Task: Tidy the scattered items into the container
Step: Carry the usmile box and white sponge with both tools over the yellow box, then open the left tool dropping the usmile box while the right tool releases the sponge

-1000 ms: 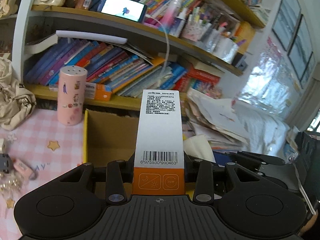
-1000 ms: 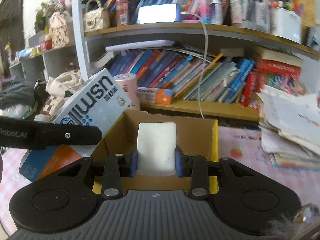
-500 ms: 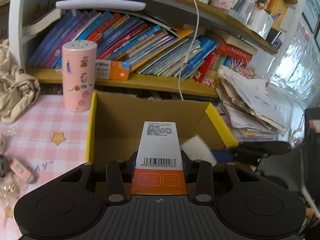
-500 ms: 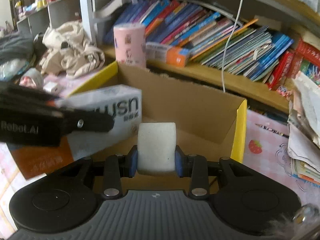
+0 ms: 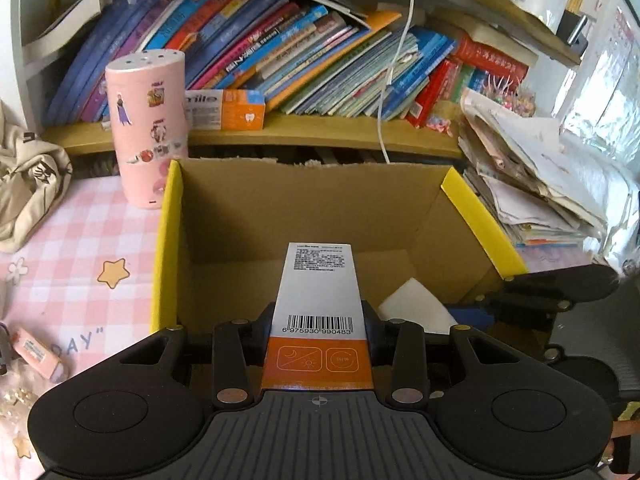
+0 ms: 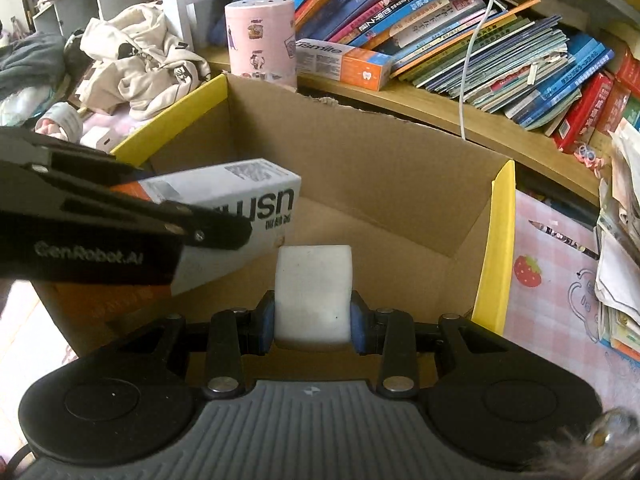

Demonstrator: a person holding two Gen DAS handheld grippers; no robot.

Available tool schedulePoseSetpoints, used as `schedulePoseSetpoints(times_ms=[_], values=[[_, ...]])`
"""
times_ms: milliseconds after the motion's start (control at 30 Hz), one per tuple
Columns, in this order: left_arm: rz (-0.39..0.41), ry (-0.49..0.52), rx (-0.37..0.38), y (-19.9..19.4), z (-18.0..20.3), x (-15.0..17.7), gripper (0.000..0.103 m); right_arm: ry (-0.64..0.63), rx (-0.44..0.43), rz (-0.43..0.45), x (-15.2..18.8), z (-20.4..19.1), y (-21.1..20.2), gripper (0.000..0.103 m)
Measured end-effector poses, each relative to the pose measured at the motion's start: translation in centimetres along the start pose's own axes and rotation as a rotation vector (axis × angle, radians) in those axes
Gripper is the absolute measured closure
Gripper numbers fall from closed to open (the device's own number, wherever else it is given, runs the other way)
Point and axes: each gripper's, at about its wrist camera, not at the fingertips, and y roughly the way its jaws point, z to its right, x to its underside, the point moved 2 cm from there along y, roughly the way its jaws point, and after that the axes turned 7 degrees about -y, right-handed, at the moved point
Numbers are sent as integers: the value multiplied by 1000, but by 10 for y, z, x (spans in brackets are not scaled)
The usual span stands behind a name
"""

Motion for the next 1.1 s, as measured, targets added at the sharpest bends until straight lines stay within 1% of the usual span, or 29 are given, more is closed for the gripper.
schedulePoseSetpoints(times_ms=[100,167,300,367,400,533,600,633,667,700,833,900,933,1100], values=[[0,15,-4,0,2,1,63,1,-4,-2,-1,1,0,69],[8,19,1,-2,3,1,57,2,-4,-3,-1,1,0,69],[31,23,3,-8,4,0,51,3,-1,0,-1,1,-1,68],[52,24,-6,-13,6,0,40,4,0,5,-1,1,-1,68],[65,24,-9,-15,7,0,38,4,3,8,-1,1,-2,66],[111,25,-11,-28,10,-1,30,1,3,22,-3,0,-4,56],[129,20,-10,-36,10,-2,26,-3,7,33,-4,-3,-7,47],[138,16,-11,-40,10,-3,23,-5,8,41,-5,-4,-9,45],[149,12,-15,-45,9,-3,19,-7,9,49,-5,-6,-11,40],[166,9,-26,-51,9,-3,18,-7,16,64,-6,-7,-14,32],[228,12,-82,-71,8,3,7,6,37,138,-7,-9,-30,24],[254,18,-92,-79,8,9,5,11,52,164,-6,-11,-38,20],[260,24,-96,-83,8,12,3,14,60,177,-5,-12,-41,19],[275,49,-138,-97,8,29,1,11,84,219,2,-20,-56,16]])
